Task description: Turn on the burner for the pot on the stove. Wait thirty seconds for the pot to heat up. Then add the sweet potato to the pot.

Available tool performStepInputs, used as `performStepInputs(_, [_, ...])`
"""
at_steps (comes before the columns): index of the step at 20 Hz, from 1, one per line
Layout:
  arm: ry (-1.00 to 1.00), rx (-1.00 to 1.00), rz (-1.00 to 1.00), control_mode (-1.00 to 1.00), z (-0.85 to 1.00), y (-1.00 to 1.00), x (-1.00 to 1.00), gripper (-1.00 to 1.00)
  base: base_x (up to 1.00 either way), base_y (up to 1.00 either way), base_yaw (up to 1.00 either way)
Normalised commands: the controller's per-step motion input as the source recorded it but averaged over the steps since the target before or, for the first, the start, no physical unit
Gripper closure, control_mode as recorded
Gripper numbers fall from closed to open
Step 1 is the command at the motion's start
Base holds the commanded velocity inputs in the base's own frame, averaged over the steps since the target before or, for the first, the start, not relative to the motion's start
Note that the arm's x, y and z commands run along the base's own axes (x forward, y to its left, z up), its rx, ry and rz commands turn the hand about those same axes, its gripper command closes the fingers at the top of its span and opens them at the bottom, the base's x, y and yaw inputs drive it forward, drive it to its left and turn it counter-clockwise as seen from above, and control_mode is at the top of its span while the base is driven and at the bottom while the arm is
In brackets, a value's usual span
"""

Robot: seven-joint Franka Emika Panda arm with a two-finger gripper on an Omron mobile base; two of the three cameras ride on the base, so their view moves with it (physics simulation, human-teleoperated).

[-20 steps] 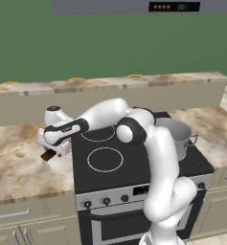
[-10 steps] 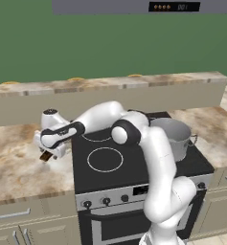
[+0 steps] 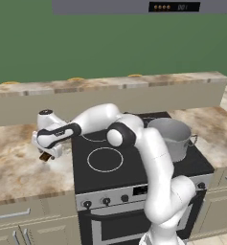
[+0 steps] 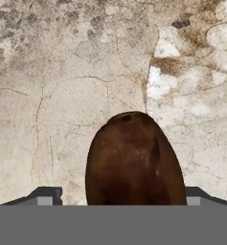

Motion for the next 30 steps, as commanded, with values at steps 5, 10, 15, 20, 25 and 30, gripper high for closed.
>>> performStepInputs(5, [0.0,-0.03,-0.1,-1.0,-0.35,-0.19,-0.01,1.0,0.0,0.0,0.0])
performStepInputs(10, [0.0,-0.01,-0.12,-1.0,-0.26,-0.86,-0.17,1.0,0.0,0.0,0.0])
performStepInputs(15, [0.0,0.0,-0.1,-1.0,0.0,-0.75,-0.14,1.0,0.0,0.0,0.0])
performStepInputs(20, [0.0,0.02,-0.05,-1.0,0.25,-0.45,-0.29,1.0,0.0,0.0,0.0])
performStepInputs(25, [0.0,0.07,-0.04,-1.0,0.7,-0.24,-0.49,1.0,0.0,0.0,0.0])
performStepInputs(30, [0.0,0.08,-0.05,-1.0,0.92,-0.26,-0.51,1.0,0.0,0.0,0.0])
